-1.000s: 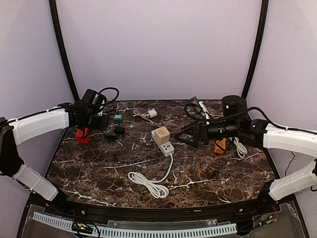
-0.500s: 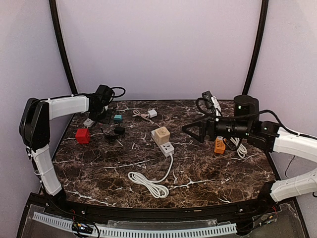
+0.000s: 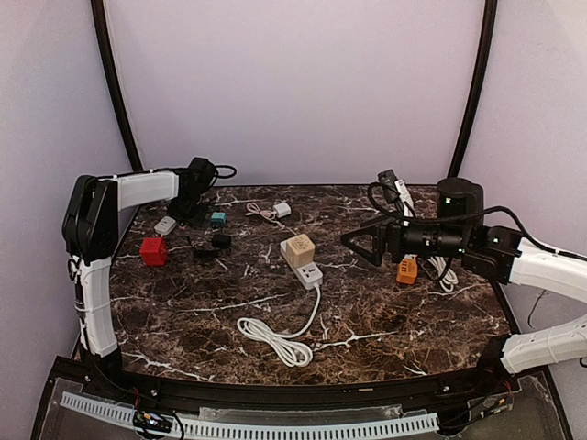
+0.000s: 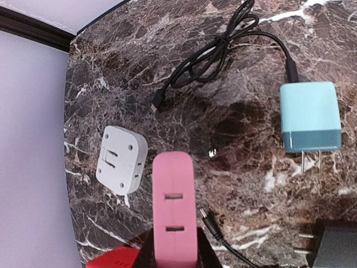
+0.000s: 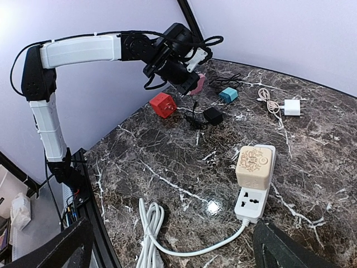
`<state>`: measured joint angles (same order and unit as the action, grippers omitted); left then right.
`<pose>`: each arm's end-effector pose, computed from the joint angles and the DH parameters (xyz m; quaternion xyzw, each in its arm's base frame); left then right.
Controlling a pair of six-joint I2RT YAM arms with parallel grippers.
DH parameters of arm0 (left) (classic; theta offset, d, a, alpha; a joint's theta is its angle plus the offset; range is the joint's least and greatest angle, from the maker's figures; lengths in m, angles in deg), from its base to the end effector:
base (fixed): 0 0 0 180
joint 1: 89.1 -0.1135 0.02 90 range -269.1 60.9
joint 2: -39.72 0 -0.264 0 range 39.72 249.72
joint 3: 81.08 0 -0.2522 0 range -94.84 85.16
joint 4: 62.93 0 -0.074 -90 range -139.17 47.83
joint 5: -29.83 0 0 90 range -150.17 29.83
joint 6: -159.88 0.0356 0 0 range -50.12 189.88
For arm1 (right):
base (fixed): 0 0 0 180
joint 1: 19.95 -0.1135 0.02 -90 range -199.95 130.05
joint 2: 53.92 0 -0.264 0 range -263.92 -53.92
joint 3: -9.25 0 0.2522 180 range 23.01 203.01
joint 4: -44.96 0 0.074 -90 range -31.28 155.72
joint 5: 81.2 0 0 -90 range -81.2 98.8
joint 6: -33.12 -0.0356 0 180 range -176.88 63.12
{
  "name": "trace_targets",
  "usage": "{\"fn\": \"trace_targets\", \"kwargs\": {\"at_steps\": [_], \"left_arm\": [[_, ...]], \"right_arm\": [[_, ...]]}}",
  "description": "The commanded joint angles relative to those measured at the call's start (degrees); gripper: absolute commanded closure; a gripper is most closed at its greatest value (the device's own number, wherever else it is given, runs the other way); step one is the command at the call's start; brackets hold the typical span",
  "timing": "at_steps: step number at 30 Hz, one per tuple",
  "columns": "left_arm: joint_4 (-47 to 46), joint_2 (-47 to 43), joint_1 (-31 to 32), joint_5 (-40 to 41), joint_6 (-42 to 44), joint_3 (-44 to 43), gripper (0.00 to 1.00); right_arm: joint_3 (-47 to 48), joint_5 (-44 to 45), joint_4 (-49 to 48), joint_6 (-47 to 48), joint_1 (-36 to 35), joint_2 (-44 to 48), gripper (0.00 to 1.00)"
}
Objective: Pull the plug off the socket
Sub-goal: Place the plug at the center of the board.
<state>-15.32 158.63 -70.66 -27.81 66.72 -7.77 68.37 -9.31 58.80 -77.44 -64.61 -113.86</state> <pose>0.4295 -0.1231 0.2012 0.0514 0.9287 0.2175 0.2959 0.1660 0.1796 0.3111 -0.2572 0.7444 0.4302 0.4412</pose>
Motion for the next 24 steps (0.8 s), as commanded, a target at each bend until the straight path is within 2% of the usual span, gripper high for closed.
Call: {"fn": "trace_targets", "kwargs": {"at_steps": [1, 9, 24], "left_arm": [[4.55, 3.25, -1.06, 2.55, 2.43, -4.92, 0.95], [8.39, 7.43, -2.08, 4.86, 4.27, -8.95, 0.84], [11.43, 14.05, -4.77, 6.55, 6.09, -13.23, 0.86]], "right_arm": [[0.24, -0.48, -0.31, 0.29, 0.54, -0.61, 0.01], [0.14, -0.86, -0.25, 0.33, 0.63, -0.64, 0.01], [0.78, -1.50, -0.36, 0.05, 0.72, -1.32, 0.01]]}}
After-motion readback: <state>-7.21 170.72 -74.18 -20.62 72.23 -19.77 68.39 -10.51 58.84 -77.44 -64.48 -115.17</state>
